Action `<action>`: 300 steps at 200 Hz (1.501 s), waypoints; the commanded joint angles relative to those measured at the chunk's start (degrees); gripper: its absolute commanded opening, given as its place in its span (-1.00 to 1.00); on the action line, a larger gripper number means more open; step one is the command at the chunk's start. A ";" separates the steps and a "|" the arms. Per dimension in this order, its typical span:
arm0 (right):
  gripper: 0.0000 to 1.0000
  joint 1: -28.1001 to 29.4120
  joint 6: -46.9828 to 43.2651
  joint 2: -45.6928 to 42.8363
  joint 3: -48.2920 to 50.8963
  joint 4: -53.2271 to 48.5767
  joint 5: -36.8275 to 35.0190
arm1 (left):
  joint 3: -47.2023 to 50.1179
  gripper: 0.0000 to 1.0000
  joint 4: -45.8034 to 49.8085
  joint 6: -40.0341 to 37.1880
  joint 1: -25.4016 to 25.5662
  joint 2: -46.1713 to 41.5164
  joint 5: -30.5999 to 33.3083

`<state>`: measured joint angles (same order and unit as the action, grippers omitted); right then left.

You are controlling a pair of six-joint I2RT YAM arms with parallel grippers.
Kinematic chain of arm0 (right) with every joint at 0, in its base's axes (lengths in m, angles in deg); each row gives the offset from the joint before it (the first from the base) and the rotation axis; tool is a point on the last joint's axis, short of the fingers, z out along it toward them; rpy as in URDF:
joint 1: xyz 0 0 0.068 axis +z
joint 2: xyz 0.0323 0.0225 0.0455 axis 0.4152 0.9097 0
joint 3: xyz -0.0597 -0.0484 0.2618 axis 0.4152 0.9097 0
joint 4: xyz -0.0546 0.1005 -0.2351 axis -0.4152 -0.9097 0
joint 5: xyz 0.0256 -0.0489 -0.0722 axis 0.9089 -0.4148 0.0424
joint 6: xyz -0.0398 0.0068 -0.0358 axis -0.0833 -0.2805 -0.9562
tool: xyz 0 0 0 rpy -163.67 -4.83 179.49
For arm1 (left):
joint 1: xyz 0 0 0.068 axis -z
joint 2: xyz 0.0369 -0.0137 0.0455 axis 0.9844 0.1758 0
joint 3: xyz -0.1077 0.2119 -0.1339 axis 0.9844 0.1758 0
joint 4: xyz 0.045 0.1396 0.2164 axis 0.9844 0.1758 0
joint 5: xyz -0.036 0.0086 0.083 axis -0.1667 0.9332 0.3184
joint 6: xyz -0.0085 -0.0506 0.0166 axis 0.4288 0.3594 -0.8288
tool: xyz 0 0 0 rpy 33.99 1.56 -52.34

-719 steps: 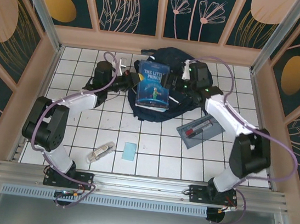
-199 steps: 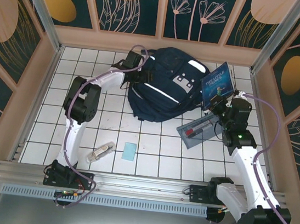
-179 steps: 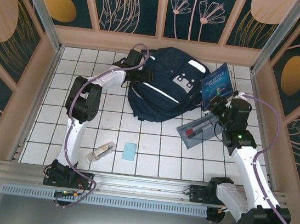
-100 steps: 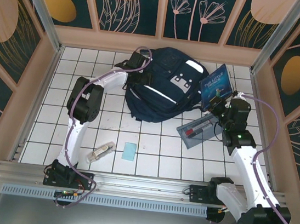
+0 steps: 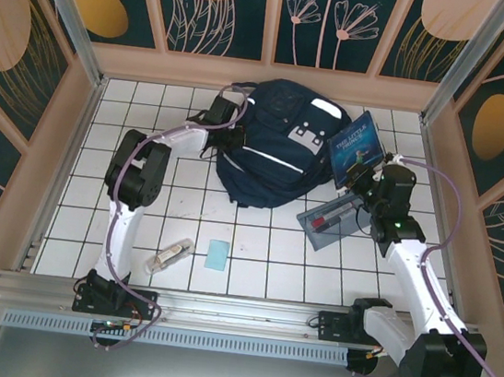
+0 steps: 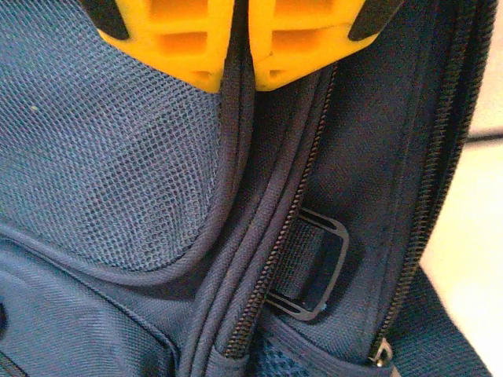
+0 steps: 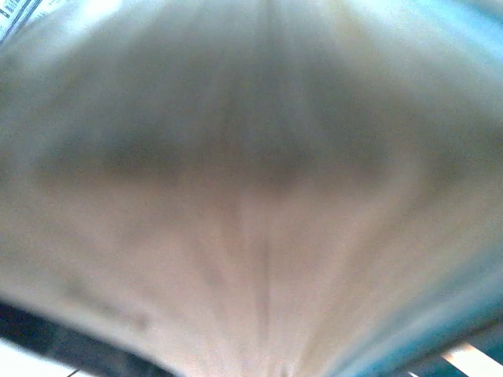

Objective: Pack the student bag

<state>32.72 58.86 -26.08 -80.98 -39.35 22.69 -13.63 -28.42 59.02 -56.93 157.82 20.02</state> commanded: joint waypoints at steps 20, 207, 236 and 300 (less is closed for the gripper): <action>-1.00 -0.22 1.50 3.85 5.45 10.16 -1.77 | 24.55 -1.00 -13.37 17.42 -3.02 -8.97 -6.27; -1.00 5.82 -1.87 21.08 -14.18 11.20 3.53 | 37.80 -1.00 -39.79 48.28 2.20 -33.08 -0.95; -1.00 5.23 -4.28 12.06 -15.24 1.83 -1.63 | 35.78 -1.00 -42.51 51.42 2.11 -31.42 0.37; -1.00 4.12 0.89 -1.39 -10.61 -8.79 -4.83 | 32.72 -1.00 -52.81 60.12 2.10 -27.81 7.49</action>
<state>37.26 57.39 -24.35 -93.88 -45.38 20.11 24.11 -65.88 112.74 -54.86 128.79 23.10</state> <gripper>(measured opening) 0.129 0.061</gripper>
